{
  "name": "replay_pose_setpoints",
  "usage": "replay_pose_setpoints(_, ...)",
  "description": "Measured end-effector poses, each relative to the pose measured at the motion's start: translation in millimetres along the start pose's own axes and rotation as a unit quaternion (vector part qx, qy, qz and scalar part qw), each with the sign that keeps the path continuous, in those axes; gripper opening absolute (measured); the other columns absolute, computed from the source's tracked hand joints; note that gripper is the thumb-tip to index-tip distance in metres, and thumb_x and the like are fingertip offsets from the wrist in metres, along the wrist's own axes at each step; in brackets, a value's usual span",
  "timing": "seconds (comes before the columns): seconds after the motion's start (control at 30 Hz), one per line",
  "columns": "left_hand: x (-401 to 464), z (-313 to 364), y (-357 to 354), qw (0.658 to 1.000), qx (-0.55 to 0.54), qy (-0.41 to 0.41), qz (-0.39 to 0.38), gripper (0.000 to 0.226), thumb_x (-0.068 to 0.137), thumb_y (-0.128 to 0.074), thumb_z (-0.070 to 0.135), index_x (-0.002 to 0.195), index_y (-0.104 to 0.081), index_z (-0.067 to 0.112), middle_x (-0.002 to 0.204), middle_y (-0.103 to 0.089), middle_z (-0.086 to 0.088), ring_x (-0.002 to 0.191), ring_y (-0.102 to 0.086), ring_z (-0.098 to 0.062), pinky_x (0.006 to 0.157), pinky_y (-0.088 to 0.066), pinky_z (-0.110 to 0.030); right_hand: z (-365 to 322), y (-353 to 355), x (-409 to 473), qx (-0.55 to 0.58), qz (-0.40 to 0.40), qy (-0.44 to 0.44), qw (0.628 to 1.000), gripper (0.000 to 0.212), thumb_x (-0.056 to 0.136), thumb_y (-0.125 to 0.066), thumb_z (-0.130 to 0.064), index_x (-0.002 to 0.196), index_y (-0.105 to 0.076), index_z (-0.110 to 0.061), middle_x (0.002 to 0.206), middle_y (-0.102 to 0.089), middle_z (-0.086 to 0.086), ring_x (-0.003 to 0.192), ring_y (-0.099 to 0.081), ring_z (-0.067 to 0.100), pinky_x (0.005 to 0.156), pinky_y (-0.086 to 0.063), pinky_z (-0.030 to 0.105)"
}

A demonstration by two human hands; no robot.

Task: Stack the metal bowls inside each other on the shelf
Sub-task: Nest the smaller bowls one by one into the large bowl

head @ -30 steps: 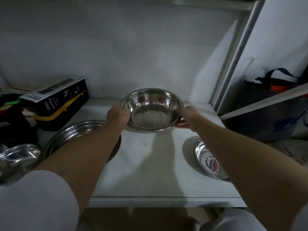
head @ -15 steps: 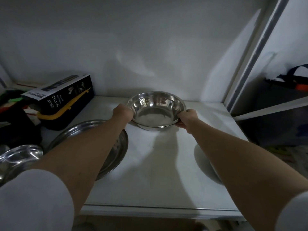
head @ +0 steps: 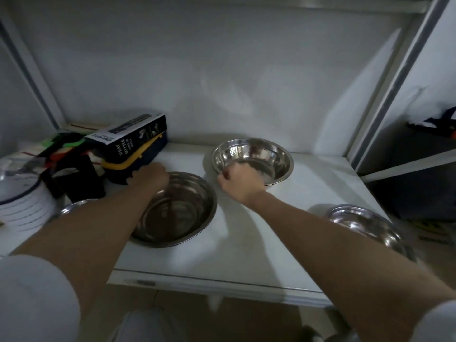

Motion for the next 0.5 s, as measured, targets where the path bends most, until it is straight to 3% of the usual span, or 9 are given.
replay_pose_setpoints(0.1,11.6,-14.5,-7.6,0.999,-0.020,-0.023,0.014,0.046,0.082,-0.041,0.036,0.121,-0.061,0.019,0.131,-0.058,-0.012,0.116,-0.055,-0.038,0.099,-0.046,-0.050,-7.0,-46.2,-8.9,0.006,-0.132,-0.072,0.989,0.038,0.095,-0.042,-0.034,0.094,-0.064,-0.003,0.083,-0.067,0.015,0.083,-0.071,0.034,0.081,-0.058,0.040)
replay_pose_setpoints(0.2,-31.8,-5.3,14.7,0.996,-0.025,-0.063,0.051,0.037,0.090,-0.045,0.024,0.121,-0.063,0.014,0.124,-0.063,-0.014,0.112,-0.059,-0.036,0.090,-0.049,-0.040,-8.0,-73.4,-19.6,0.156,-0.199,-0.161,0.954,0.024,0.092,-0.042,-0.012,0.075,-0.052,0.002,0.065,-0.063,0.019,0.063,-0.070,0.039,0.071,-0.062,0.047)
replay_pose_setpoints(0.27,-42.3,-6.0,20.1,0.994,-0.034,-0.074,0.067,0.034,0.092,-0.047,0.020,0.121,-0.063,0.014,0.121,-0.064,-0.014,0.111,-0.060,-0.035,0.084,-0.046,-0.036,-8.7,-75.1,-21.0,0.203,-0.192,-0.188,0.941,0.020,0.093,-0.041,-0.005,0.076,-0.050,0.002,0.067,-0.062,0.022,0.062,-0.067,0.040,0.068,-0.062,0.049)
replay_pose_setpoints(0.4,-47.7,-3.9,28.8,0.988,-0.075,-0.096,0.095,0.026,0.088,-0.055,0.017,0.109,-0.071,0.015,0.110,-0.071,-0.009,0.104,-0.065,-0.030,0.082,-0.049,-0.034,7.5,-53.6,-17.9,0.190,-0.134,-0.191,0.954,0.021,0.093,-0.041,-0.006,0.092,-0.060,0.004,0.066,-0.061,0.020,0.047,-0.062,0.033,0.041,-0.056,0.035)
replay_pose_setpoints(0.43,-48.7,1.2,30.6,0.986,-0.089,-0.102,0.096,0.024,0.087,-0.057,0.017,0.105,-0.073,0.015,0.108,-0.072,-0.007,0.101,-0.066,-0.028,0.081,-0.050,-0.034,16.5,-45.6,-17.7,0.197,-0.118,-0.200,0.953,0.020,0.093,-0.041,-0.006,0.094,-0.058,0.003,0.074,-0.063,0.022,0.055,-0.066,0.037,0.044,-0.058,0.037)
replay_pose_setpoints(0.5,-56.0,22.3,30.0,0.984,-0.093,-0.128,0.076,0.022,0.087,-0.057,0.018,0.100,-0.074,0.013,0.106,-0.073,-0.007,0.098,-0.067,-0.026,0.080,-0.051,-0.033,37.1,-29.2,-21.9,0.207,-0.096,-0.222,0.948,0.015,0.095,-0.042,-0.008,0.097,-0.054,0.002,0.088,-0.065,0.021,0.077,-0.071,0.041,0.065,-0.062,0.044)
Point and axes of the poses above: each hand's wrist, its own x-axis towards the middle knuckle, its own y-axis out of the back of the hand, z = x × y, the point moved 9 cm from there along x, towards the middle knuckle
